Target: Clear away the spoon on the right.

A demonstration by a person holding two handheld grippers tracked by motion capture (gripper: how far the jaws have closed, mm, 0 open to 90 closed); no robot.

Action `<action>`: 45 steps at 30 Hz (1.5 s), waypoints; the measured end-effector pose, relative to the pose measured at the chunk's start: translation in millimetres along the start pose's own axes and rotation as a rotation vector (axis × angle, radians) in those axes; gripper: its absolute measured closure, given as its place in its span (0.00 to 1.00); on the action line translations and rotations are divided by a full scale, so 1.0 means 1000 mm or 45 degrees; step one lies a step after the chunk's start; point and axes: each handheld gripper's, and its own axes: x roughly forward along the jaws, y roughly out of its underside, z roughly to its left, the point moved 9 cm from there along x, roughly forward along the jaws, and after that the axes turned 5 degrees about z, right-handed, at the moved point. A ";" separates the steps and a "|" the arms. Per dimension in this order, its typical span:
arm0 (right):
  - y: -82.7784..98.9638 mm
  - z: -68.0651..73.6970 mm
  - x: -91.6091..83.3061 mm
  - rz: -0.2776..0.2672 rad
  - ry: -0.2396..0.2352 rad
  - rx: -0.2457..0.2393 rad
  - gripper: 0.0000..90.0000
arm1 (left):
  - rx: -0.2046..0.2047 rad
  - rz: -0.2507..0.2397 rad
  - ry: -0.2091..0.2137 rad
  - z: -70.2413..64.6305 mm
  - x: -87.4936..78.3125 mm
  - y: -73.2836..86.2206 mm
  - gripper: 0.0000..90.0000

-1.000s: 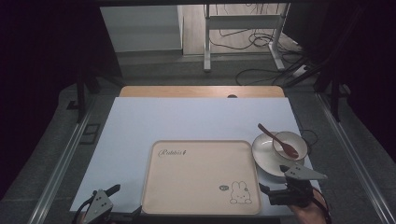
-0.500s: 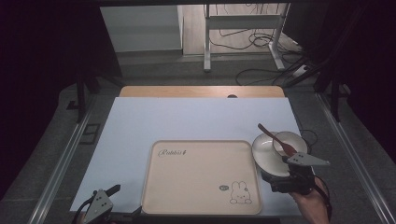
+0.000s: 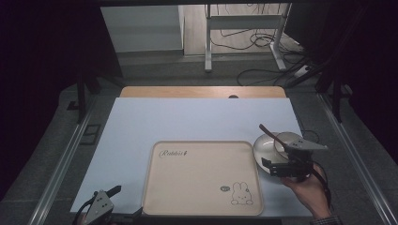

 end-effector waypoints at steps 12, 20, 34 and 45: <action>-0.016 -0.023 0.011 0.063 0.056 -0.026 0.10 | 0.004 0.005 0.006 0.000 0.000 0.000 0.00; -0.026 -0.034 0.018 0.128 0.059 -0.039 0.27 | 0.005 0.007 0.013 -0.001 0.001 0.000 0.00; -0.039 -0.051 0.033 0.219 0.088 -0.164 0.54 | 0.020 0.020 0.028 -0.003 0.002 0.001 0.00; -0.045 -0.053 0.053 0.322 0.043 -0.240 0.72 | 0.038 0.035 0.040 -0.004 0.003 0.001 0.00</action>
